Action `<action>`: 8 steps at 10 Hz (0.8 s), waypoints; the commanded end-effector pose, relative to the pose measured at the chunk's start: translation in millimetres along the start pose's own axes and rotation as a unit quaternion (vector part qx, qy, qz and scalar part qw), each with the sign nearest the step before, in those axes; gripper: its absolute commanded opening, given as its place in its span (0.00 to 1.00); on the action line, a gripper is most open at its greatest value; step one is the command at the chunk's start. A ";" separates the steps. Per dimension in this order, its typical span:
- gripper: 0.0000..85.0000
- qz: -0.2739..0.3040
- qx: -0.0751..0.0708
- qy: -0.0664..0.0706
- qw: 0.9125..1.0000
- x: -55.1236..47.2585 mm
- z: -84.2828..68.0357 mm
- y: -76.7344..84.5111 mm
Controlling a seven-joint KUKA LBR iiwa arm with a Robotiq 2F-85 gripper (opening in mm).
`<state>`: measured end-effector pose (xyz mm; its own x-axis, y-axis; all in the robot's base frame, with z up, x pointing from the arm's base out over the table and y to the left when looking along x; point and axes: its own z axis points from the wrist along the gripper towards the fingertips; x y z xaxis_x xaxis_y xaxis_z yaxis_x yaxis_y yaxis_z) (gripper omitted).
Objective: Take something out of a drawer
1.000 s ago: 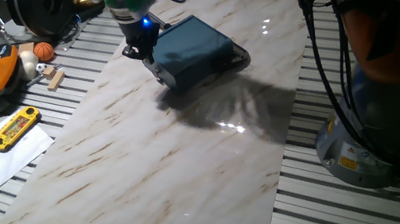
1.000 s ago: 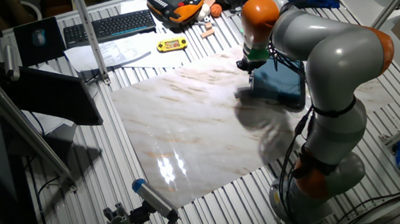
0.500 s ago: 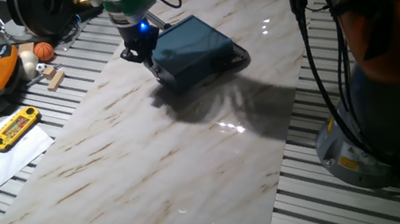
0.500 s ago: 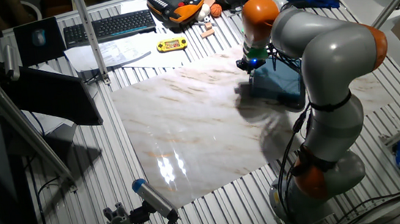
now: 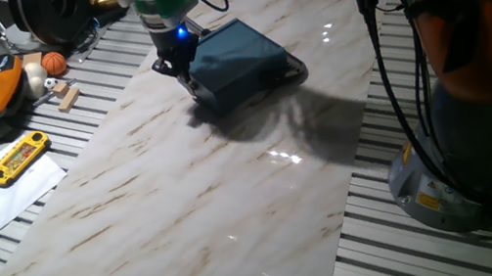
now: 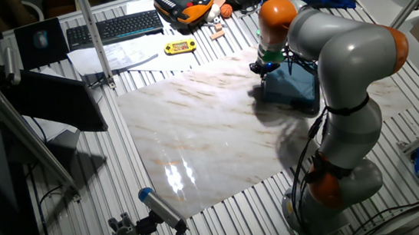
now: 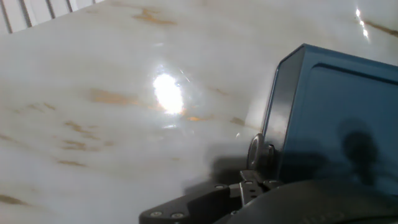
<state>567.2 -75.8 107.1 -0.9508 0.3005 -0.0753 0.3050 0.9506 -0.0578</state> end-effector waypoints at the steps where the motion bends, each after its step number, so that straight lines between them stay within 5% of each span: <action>1: 0.20 0.006 0.003 -0.003 1.000 0.2 -0.9 0.9; 2: 0.40 0.011 0.011 -0.008 1.000 -0.3 -0.9 3.9; 3: 0.40 0.012 0.022 -0.015 1.000 -1.8 0.7 6.1; 6: 0.40 0.017 0.020 -0.018 0.999 -6.8 8.9 7.5; 7: 0.20 0.020 0.021 -0.016 0.999 -7.3 9.9 8.8; 8: 0.20 0.025 0.025 -0.016 0.999 -7.7 10.3 9.3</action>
<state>578.0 -70.0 96.6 -0.9328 0.3433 -0.1096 0.3544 0.9290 -0.1063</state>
